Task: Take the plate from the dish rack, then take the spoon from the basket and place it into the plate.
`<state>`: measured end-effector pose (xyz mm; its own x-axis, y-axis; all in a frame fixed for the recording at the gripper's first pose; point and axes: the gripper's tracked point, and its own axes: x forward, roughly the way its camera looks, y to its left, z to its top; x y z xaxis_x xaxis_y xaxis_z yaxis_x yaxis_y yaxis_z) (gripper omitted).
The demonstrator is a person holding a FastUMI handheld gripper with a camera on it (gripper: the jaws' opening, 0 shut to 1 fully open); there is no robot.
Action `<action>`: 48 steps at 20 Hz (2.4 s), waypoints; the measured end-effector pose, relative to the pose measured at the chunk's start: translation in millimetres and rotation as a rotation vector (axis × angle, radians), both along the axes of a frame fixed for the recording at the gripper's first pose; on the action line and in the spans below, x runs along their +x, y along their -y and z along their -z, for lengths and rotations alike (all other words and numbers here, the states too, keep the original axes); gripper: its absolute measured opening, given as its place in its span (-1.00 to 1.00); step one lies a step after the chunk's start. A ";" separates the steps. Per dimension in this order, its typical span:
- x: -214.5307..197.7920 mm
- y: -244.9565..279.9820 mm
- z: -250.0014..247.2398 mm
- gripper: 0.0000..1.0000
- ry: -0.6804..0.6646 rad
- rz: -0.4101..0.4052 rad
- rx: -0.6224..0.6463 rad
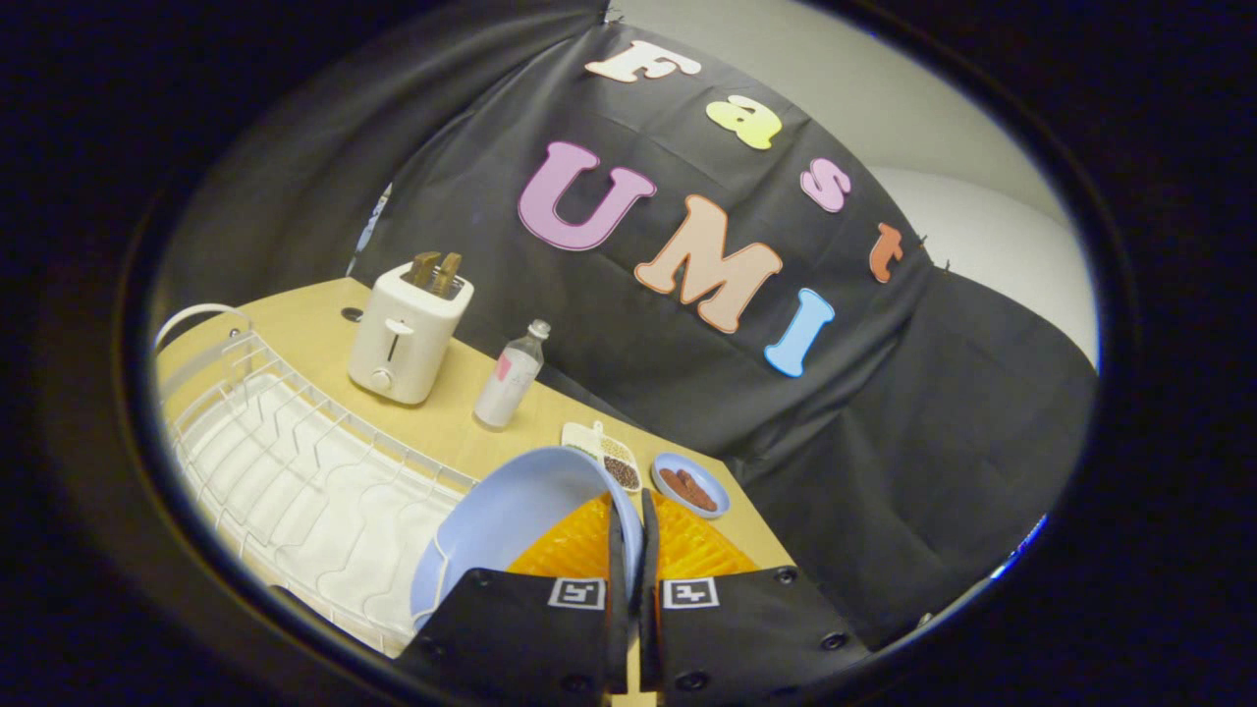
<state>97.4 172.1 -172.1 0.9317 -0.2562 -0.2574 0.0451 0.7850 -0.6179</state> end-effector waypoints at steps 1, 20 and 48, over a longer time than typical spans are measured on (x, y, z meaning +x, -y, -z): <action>1.0 0.0 -4.2 -0.86 0.011 -0.004 -0.013; -7.7 61.0 -68.3 -0.86 0.049 0.017 0.144; -106.9 231.2 -21.0 -0.86 -0.072 0.281 0.573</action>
<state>-9.5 -59.1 -151.1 0.8242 -0.2911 -0.4857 0.2712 0.9559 -0.1128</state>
